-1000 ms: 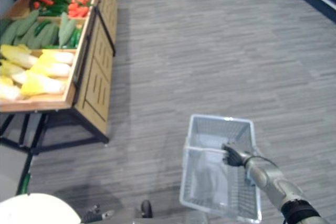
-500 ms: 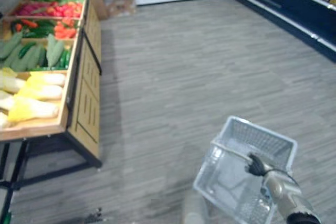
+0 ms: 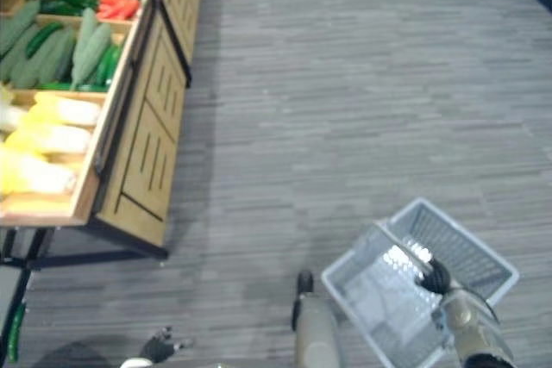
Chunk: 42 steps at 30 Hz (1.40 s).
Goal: Pick vegetable in the basket
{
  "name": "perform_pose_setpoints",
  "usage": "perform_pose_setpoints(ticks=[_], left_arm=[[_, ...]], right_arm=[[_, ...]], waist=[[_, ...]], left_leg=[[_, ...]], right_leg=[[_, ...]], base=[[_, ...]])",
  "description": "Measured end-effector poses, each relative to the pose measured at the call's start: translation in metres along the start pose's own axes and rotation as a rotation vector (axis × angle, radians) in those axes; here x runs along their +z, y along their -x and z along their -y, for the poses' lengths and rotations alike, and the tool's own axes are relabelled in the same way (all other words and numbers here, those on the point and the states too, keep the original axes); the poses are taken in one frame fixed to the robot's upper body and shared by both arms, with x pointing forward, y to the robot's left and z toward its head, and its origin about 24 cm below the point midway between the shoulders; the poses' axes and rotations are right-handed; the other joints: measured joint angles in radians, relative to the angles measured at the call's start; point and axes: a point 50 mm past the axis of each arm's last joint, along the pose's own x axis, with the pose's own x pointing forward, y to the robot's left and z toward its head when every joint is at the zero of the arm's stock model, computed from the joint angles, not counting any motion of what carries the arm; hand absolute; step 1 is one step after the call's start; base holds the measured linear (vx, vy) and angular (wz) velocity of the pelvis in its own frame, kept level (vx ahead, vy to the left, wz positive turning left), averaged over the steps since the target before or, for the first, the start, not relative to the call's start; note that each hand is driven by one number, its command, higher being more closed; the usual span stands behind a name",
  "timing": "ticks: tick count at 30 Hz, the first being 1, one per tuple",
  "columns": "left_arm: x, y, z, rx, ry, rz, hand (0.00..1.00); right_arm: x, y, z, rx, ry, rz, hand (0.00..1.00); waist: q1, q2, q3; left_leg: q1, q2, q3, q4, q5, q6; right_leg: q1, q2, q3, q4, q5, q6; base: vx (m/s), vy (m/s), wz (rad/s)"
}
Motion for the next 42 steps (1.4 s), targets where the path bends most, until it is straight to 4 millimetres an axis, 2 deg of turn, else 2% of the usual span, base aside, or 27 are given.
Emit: perform_pose_setpoints(ticks=[1, 2, 3, 4, 5, 7, 8, 10, 12, 14, 15, 18, 19, 20, 21, 22, 25, 27, 28, 29, 30, 31, 33, 35, 37, 39, 42], left_arm=[[0.0, 0.0, 0.002, 0.001, 0.014, -0.002, 0.0], [-0.001, 0.0, 0.001, 0.008, 0.025, -0.005, 0.0], [-0.003, 0.001, 0.001, 0.013, 0.032, -0.009, 0.0], [-0.005, 0.002, 0.001, 0.016, 0.038, -0.014, 0.0], [-0.009, 0.003, 0.003, 0.018, 0.049, -0.024, 0.0], [-0.014, 0.004, 0.003, 0.021, 0.058, -0.037, 0.0], [-0.015, 0.005, 0.003, 0.023, 0.062, -0.041, 0.0], [-0.017, 0.006, 0.003, 0.038, 0.105, -0.045, 0.0], [-0.016, 0.006, 0.002, 0.04, 0.111, -0.04, 0.0], [-0.017, 0.006, 0.002, 0.045, 0.12, -0.045, 0.0], [-0.02, 0.007, 0.003, 0.049, 0.134, -0.052, 0.0], [-0.025, 0.009, 0.005, 0.052, 0.153, -0.065, 0.0], [-0.028, 0.01, 0.007, 0.051, 0.162, -0.072, 0.0], [-0.033, 0.012, 0.01, 0.053, 0.179, -0.085, 0.0], [-0.038, 0.014, 0.009, 0.063, 0.201, -0.105, 0.0], [-0.044, 0.017, 0.006, 0.074, 0.205, -0.119, 0.0], [-0.046, 0.018, 0.002, 0.091, 0.217, -0.129, 0.0], [-0.052, 0.019, 0.001, 0.09, 0.211, -0.152, 0.0], [-0.055, 0.02, -0.001, 0.093, 0.2, -0.162, 0.0], [-0.055, 0.02, -0.002, 0.089, 0.179, -0.164, 0.0], [-0.055, 0.02, -0.009, 0.08, 0.097, -0.164, 0.0], [-0.057, 0.02, -0.012, 0.078, 0.076, -0.177, 0.0], [-0.054, 0.019, -0.011, 0.075, 0.077, -0.169, 0.0], [-0.047, 0.016, -0.011, 0.076, 0.078, -0.152, 0.0], [-0.034, 0.011, -0.011, 0.082, 0.092, -0.113, 0.0], [-0.026, 0.009, -0.005, 0.079, 0.122, -0.083, 0.0], [-0.025, 0.009, -0.004, 0.097, 0.176, -0.082, 0.0]], right_arm=[[-0.002, 0.0, 0.003, -0.02, -0.015, -0.009, 1.0], [-0.003, 0.0, 0.006, -0.036, -0.031, -0.02, 1.0], [-0.004, 0.0, 0.007, -0.04, -0.04, -0.023, 1.0], [-0.004, -0.001, 0.009, -0.046, -0.04, -0.023, 1.0], [-0.005, 0.0, 0.012, -0.057, -0.038, -0.025, 1.0], [-0.008, 0.001, 0.012, -0.059, -0.038, -0.038, 1.0], [-0.013, 0.003, 0.009, -0.052, -0.035, -0.053, 1.0], [-0.021, 0.007, 0.009, -0.056, -0.043, -0.08, 1.0], [-0.029, 0.011, 0.01, -0.064, -0.054, -0.113, 1.0], [-0.037, 0.015, 0.01, -0.068, -0.067, -0.149, 1.0], [-0.042, 0.018, 0.008, -0.067, -0.073, -0.172, 1.0], [-0.042, 0.021, 0.0, -0.056, -0.087, -0.179, 1.0], [-0.042, 0.024, -0.004, -0.051, -0.091, -0.171, 1.0], [-0.04, 0.026, -0.005, -0.048, -0.096, -0.161, 1.0], [-0.035, 0.026, -0.012, -0.034, -0.105, -0.143, 1.0], [-0.029, 0.028, -0.019, -0.022, -0.117, -0.117, 1.0], [-0.017, 0.026, -0.024, -0.017, -0.132, -0.062, 1.0], [-0.018, 0.026, -0.03, 0.006, -0.14, -0.063, 1.0], [-0.023, 0.027, -0.035, 0.027, -0.151, -0.091, 1.0], [-0.026, 0.028, -0.042, 0.045, -0.164, -0.116, 1.0], [-0.032, 0.036, -0.065, 0.108, -0.203, -0.173, 1.0], [-0.04, 0.042, -0.073, 0.129, -0.22, -0.214, 1.0], [-0.056, 0.047, -0.069, 0.099, -0.262, -0.293, 1.0], [-0.07, 0.052, -0.066, 0.061, -0.336, -0.375, 1.0], [-0.079, 0.055, -0.059, 0.006, -0.406, -0.426, 1.0], [-0.085, 0.058, -0.054, -0.033, -0.44, -0.456, 1.0], [-0.086, 0.059, -0.054, -0.057, -0.468, -0.466, 1.0]], waist=[[0.0, 0.002, -0.001], [0.001, 0.004, -0.002], [0.003, 0.004, -0.002], [0.004, 0.004, -0.003], [0.008, 0.001, -0.002], [0.008, 0.01, -0.007], [0.011, 0.009, -0.007], [0.021, 0.01, -0.007], [0.033, 0.01, -0.007], [0.032, 0.009, -0.007], [0.032, 0.009, -0.007], [0.044, 0.013, -0.009], [0.06, 0.021, -0.014], [0.065, 0.031, -0.021], [0.072, 0.015, -0.035], [0.084, 0.0, -0.064], [0.102, -0.024, -0.085], [0.106, -0.034, -0.116], [0.105, -0.036, -0.124], [0.097, -0.039, -0.124], [0.075, -0.069, -0.123], [0.055, -0.077, -0.119], [0.055, -0.072, -0.113], [0.049, -0.07, -0.108], [0.031, -0.068, -0.089], [0.03, -0.063, -0.074], [0.041, -0.06, -0.066]], left_leg=[[-0.017, 0.0, -0.01, 0.055, 0.041, -0.006], [-0.058, -0.006, -0.02, 0.178, 0.128, -0.047], [-0.077, -0.011, -0.018, 0.233, 0.177, -0.061], [-0.11, -0.015, -0.012, 0.313, 0.266, -0.085], [-0.158, -0.004, 0.014, 0.434, 0.342, -0.091], [-0.224, 0.025, 0.09, 0.562, 0.265, -0.069], [-0.254, 0.041, 0.135, 0.587, 0.214, -0.034], [-0.325, 0.059, 0.191, 0.573, 0.151, 0.015], [-0.391, 0.059, 0.238, 0.501, 0.121, 0.026], [-0.434, 0.053, 0.319, 0.358, 0.117, 0.029], [-0.441, 0.034, 0.386, 0.194, 0.123, 0.033], [-0.423, -0.002, 0.423, -0.08, 0.179, 0.02], [-0.413, -0.004, 0.418, -0.169, 0.201, 0.019], [-0.412, 0.005, 0.418, -0.191, 0.222, 0.034], [-0.404, -0.001, 0.448, -0.157, 0.263, 0.066], [-0.404, -0.018, 0.489, -0.116, 0.224, 0.11], [-0.411, -0.053, 0.53, -0.046, 0.134, 0.158], [-0.388, -0.1, 0.524, -0.061, 0.101, 0.167], [-0.341, -0.132, 0.508, -0.098, 0.094, 0.173], [-0.3, -0.153, 0.485, -0.124, 0.091, 0.178], [-0.194, -0.197, 0.412, -0.194, 0.082, 0.193], [-0.14, -0.205, 0.359, -0.208, 0.075, 0.2], [-0.072, -0.205, 0.317, -0.227, 0.071, 0.206], [-0.006, -0.205, 0.257, -0.254, 0.071, 0.207], [0.043, -0.196, 0.185, -0.274, 0.064, 0.196], [0.076, -0.173, 0.138, -0.27, 0.038, 0.174], [0.075, -0.098, 0.066, -0.175, -0.063, 0.114]], right_leg=[[0.024, 0.003, -0.006, 0.002, -0.02, -0.009], [0.072, 0.004, -0.012, -0.002, -0.052, -0.015], [0.092, 0.004, -0.011, -0.004, -0.063, -0.02], [0.12, 0.004, -0.008, -0.009, -0.08, -0.026], [0.155, 0.002, -0.004, -0.022, -0.102, -0.034], [0.213, 0.003, -0.005, -0.029, -0.129, -0.047], [0.26, 0.001, -0.006, -0.051, -0.135, -0.046], [0.322, -0.001, -0.01, -0.096, -0.138, -0.044], [0.358, -0.011, -0.017, -0.127, -0.143, -0.043], [0.389, -0.027, -0.033, -0.149, -0.153, -0.021], [0.412, -0.041, -0.041, -0.158, -0.167, 0.001], [0.45, -0.043, -0.041, -0.18, -0.184, 0.031], [0.465, -0.035, -0.033, -0.18, -0.201, 0.057], [0.482, -0.026, -0.03, -0.18, -0.217, 0.074], [0.502, -0.046, -0.016, -0.181, -0.235, 0.094], [0.524, -0.074, -0.007, -0.204, -0.236, 0.102], [0.531, -0.128, 0.026, -0.208, -0.214, 0.129], [0.503, -0.168, 0.047, -0.113, -0.194, 0.145], [0.454, -0.191, 0.072, 0.051, -0.184, 0.163], [0.412, -0.208, 0.087, 0.199, -0.144, 0.217], [0.265, -0.202, 0.183, 0.589, 0.054, 0.274], [0.19, -0.178, 0.181, 0.78, 0.019, 0.223], [0.123, -0.15, 0.157, 0.868, -0.044, 0.169], [0.079, -0.142, 0.112, 0.816, -0.114, 0.128], [0.055, -0.138, 0.084, 0.615, -0.157, 0.105], [0.059, -0.125, 0.103, 0.411, -0.159, 0.104], [0.081, -0.092, 0.214, 0.09, -0.143, 0.113]], base=[[0.38, -0.236, 0.16], [0.36, -0.219, 0.09], [0.32, -0.182, 0.03], [0.29, -0.137, -0.06], [0.34, -0.138, -0.06], [0.28, -0.095, -0.03], [0.2, -0.068, 0.01], [0.22, -0.026, 0.01], [0.17, 0.053, 0.08], [0.16, 0.105, 0.24], [0.15, 0.117, 0.22], [0.25, 0.22, 0.0], [0.36, 0.313, -0.16], [0.33, 0.278, -0.22], [0.46, 0.327, -0.23], [0.33, 0.213, -0.26], [0.4, 0.276, -0.22], [0.32, 0.229, 0.21], [0.37, 0.25, 0.5], [0.58, 0.328, 1.04], [0.59, 0.251, 1.37], [0.58, 0.153, 1.27], [0.44, 0.008, 0.82], [0.35, -0.041, 0.79], [0.3, -0.104, 1.04], [0.35, -0.197, 0.95], [0.36, -0.321, 0.68]])
